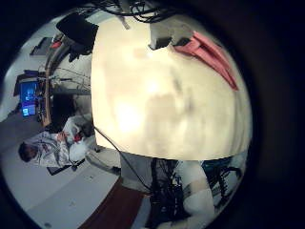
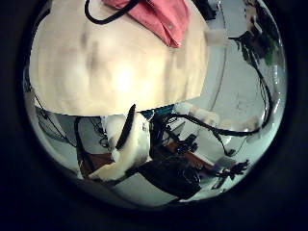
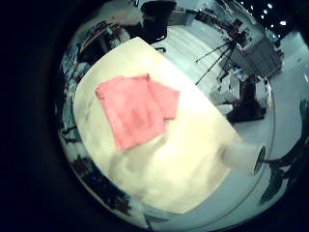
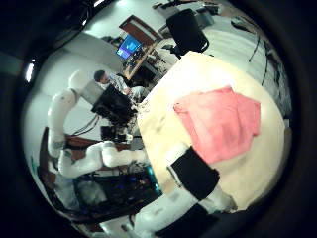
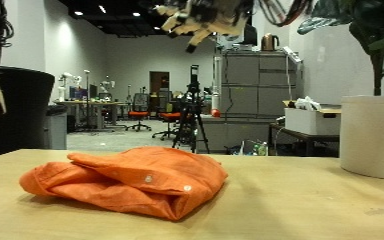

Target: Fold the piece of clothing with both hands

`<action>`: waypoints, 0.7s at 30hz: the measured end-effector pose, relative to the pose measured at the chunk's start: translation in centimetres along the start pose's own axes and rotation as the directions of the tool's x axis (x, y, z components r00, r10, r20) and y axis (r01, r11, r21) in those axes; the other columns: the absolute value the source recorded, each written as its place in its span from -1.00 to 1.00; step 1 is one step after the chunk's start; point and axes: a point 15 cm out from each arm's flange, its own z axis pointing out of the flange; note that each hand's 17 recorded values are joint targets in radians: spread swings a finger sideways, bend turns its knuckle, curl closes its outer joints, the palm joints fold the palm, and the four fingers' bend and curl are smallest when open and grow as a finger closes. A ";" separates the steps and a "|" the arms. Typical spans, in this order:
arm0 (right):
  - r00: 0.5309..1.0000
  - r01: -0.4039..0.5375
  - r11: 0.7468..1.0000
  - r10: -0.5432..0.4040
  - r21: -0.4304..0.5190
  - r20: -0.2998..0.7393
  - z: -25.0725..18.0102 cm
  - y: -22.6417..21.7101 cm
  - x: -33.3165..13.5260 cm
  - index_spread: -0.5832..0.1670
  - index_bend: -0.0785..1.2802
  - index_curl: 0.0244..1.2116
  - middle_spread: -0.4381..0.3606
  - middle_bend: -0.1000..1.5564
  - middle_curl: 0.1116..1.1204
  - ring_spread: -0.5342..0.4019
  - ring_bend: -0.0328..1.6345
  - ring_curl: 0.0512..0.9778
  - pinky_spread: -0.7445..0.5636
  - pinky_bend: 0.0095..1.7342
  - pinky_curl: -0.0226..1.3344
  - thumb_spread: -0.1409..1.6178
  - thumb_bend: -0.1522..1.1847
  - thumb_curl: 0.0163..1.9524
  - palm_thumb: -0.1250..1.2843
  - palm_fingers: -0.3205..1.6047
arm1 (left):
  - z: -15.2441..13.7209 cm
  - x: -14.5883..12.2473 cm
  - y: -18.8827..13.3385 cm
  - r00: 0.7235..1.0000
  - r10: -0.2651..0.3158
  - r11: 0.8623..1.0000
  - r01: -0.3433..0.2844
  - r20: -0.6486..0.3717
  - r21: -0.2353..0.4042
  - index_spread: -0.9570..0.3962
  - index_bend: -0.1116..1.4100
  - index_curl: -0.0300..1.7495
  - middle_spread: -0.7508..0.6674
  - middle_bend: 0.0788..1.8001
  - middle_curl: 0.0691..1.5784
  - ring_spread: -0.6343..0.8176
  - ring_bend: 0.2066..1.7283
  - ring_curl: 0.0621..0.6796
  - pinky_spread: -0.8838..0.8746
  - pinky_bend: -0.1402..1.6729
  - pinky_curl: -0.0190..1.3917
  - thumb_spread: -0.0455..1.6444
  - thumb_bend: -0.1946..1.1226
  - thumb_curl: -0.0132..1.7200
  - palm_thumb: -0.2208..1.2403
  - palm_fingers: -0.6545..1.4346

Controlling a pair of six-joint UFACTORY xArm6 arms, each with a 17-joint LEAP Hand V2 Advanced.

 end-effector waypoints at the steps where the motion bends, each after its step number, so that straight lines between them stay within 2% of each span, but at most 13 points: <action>1: 1.000 -0.026 0.999 0.027 -0.019 0.009 -0.1 1.5 0.5 -0.61 -0.58 -0.31 -0.12 -0.43 -0.39 0.34 -0.23 -0.41 0.58 -0.34 -0.41 0.81 -0.82 -0.74 -0.25 -0.68 | -0.2 0.8 -0.2 1.000 0.009 1.000 -0.009 -0.005 0.000 0.57 -0.65 -0.66 0.48 -0.85 -0.64 0.60 -0.68 -0.47 0.55 -0.47 -0.53 0.56 -0.73 -0.65 -0.22 -0.33; 7: 0.993 -0.112 0.990 0.115 -0.081 0.035 1.4 7.6 0.6 -0.62 -0.57 -0.35 -0.27 -0.48 -0.46 0.44 -0.38 -0.52 0.60 -0.49 -0.49 0.82 -0.80 -0.79 -0.39 -0.62 | -1.2 4.0 -0.9 0.999 0.051 0.999 -0.051 -0.001 0.000 0.57 -0.64 -0.66 0.45 -0.84 -0.64 0.59 -0.69 -0.49 0.55 -0.48 -0.53 0.56 -0.73 -0.65 -0.23 -0.32; 11: 0.988 -0.147 0.984 0.152 -0.102 0.037 1.4 10.8 -0.3 -0.60 -0.58 -0.37 -0.28 -0.51 -0.49 0.48 -0.46 -0.57 0.61 -0.57 -0.52 0.80 -0.80 -0.82 -0.44 -0.60 | -1.5 5.5 0.1 0.997 0.079 0.997 -0.079 -0.006 -0.023 0.58 -0.65 -0.65 0.45 -0.83 -0.63 0.59 -0.70 -0.49 0.55 -0.49 -0.53 0.56 -0.73 -0.65 -0.23 -0.32; 15: 0.970 -0.231 0.963 0.239 -0.139 0.043 2.9 15.6 -1.0 -0.59 -0.59 -0.39 -0.28 -0.54 -0.51 0.50 -0.53 -0.60 0.61 -0.64 -0.54 0.77 -0.80 -0.83 -0.49 -0.57 | -1.8 8.2 1.4 0.993 0.118 0.991 -0.119 -0.010 -0.054 0.58 -0.65 -0.65 0.48 -0.84 -0.64 0.59 -0.70 -0.49 0.55 -0.49 -0.53 0.56 -0.73 -0.64 -0.23 -0.32; 17: 0.950 -0.297 0.940 0.308 -0.166 0.045 4.4 18.1 -1.7 -0.59 -0.59 -0.39 -0.28 -0.56 -0.52 0.51 -0.57 -0.62 0.61 -0.66 -0.55 0.75 -0.80 -0.84 -0.51 -0.56 | -2.2 8.9 1.5 0.993 0.121 0.991 -0.121 -0.006 -0.050 0.59 -0.65 -0.65 0.48 -0.85 -0.64 0.60 -0.70 -0.50 0.55 -0.49 -0.53 0.56 -0.73 -0.64 -0.23 -0.32; 21: 0.932 -0.349 0.922 0.359 -0.167 0.036 4.7 19.6 -2.6 -0.58 -0.58 -0.40 -0.29 -0.60 -0.54 0.53 -0.62 -0.64 0.61 -0.72 -0.56 0.72 -0.80 -0.84 -0.55 -0.53 | -2.1 9.4 1.4 0.992 0.122 0.991 -0.123 -0.010 -0.046 0.59 -0.65 -0.65 0.50 -0.85 -0.64 0.60 -0.71 -0.50 0.55 -0.49 -0.53 0.56 -0.73 -0.64 -0.24 -0.32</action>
